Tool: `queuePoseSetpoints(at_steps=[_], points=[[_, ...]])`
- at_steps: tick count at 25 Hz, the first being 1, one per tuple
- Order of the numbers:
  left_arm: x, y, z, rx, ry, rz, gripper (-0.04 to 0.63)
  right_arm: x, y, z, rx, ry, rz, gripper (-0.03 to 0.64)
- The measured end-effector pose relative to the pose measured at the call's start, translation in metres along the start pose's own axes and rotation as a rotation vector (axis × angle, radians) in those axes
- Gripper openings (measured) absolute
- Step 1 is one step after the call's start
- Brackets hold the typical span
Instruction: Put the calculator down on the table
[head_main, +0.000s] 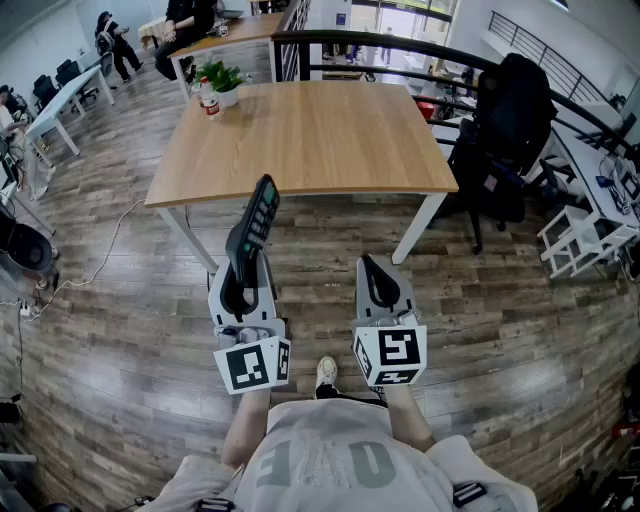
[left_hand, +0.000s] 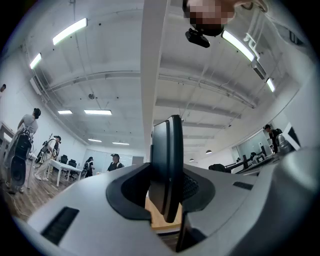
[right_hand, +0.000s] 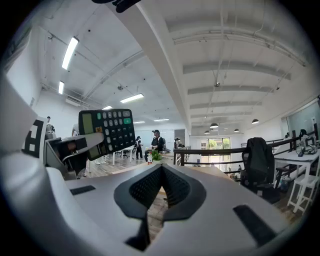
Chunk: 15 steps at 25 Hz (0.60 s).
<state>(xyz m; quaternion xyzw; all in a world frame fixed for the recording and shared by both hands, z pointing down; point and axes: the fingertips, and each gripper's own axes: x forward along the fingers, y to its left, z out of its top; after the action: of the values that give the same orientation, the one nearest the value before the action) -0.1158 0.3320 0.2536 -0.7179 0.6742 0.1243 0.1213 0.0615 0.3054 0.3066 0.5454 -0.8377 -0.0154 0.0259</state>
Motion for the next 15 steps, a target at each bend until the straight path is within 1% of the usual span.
queuePoseSetpoints(at_steps=[6, 9, 13, 15], points=[[0.004, 0.000, 0.001, 0.006, -0.005, -0.014, 0.112, 0.005, 0.008, 0.004, -0.031, -0.011, 0.016, 0.018], [0.003, -0.001, -0.002, 0.017, 0.005, -0.018, 0.112, 0.009, 0.014, 0.001, -0.028, -0.004, 0.037, 0.018], [0.005, 0.007, -0.007, 0.015, 0.017, -0.003, 0.112, 0.014, 0.019, -0.002, 0.042, -0.020, 0.077, 0.018], [0.008, 0.009, -0.011, 0.015, 0.026, 0.002, 0.112, 0.017, 0.016, -0.006, 0.074, -0.017, 0.077, 0.018]])
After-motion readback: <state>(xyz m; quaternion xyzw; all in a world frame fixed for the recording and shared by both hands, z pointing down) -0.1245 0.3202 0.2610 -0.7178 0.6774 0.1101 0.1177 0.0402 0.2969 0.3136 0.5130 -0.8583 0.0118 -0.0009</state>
